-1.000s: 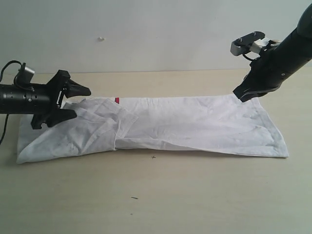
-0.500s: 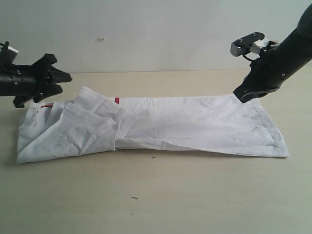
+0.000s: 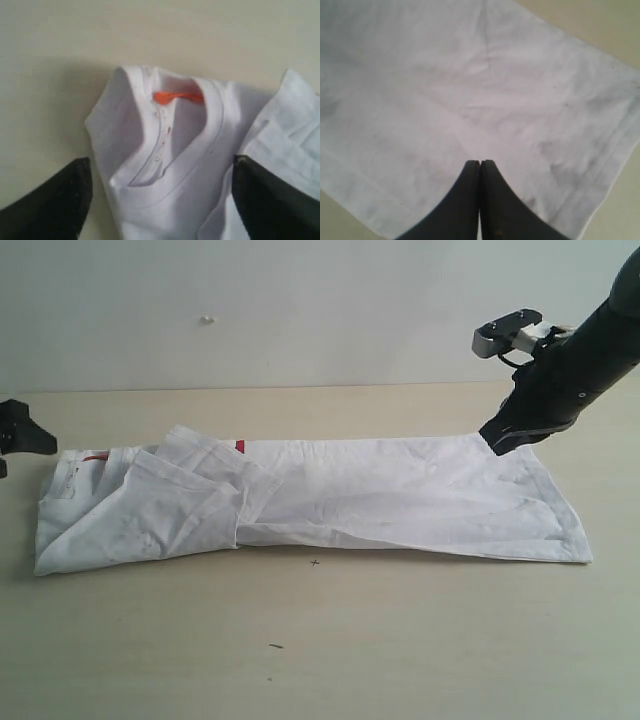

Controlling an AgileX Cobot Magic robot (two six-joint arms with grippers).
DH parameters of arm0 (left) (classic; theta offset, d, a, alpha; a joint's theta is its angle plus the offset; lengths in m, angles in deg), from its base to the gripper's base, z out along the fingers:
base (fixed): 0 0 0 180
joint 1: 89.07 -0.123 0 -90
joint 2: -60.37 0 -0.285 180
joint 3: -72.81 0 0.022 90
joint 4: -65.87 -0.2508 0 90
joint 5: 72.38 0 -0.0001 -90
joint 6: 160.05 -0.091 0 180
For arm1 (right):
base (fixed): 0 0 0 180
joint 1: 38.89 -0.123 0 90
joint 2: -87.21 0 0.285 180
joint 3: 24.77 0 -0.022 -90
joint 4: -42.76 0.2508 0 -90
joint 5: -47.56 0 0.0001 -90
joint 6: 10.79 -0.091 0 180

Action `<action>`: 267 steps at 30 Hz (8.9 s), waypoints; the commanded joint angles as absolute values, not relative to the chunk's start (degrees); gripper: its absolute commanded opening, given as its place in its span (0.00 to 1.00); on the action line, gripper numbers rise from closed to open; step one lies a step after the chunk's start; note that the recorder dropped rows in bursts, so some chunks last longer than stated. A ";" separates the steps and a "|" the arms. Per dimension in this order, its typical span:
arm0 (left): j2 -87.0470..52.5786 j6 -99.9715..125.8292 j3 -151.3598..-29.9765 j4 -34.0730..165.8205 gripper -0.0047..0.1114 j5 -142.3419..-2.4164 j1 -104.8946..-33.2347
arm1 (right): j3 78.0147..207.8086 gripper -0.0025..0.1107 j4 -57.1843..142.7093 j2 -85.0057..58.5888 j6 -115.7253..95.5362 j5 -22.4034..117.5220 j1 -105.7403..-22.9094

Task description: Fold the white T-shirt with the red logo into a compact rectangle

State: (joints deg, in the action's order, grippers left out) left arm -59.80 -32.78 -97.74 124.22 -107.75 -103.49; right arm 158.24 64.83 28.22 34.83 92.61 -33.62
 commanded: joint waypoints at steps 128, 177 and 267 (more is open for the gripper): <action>-87.02 -8.74 -139.43 94.61 0.63 -141.41 -50.87 | 157.89 0.02 54.64 39.93 15.01 82.70 -33.53; -70.52 -7.30 -114.53 91.33 0.62 -122.99 -67.85 | 157.89 0.02 59.63 27.75 17.99 84.36 -33.53; -10.48 -12.61 -63.18 101.52 0.04 -87.14 -67.85 | 128.65 0.69 129.84 29.01 60.62 92.74 -37.21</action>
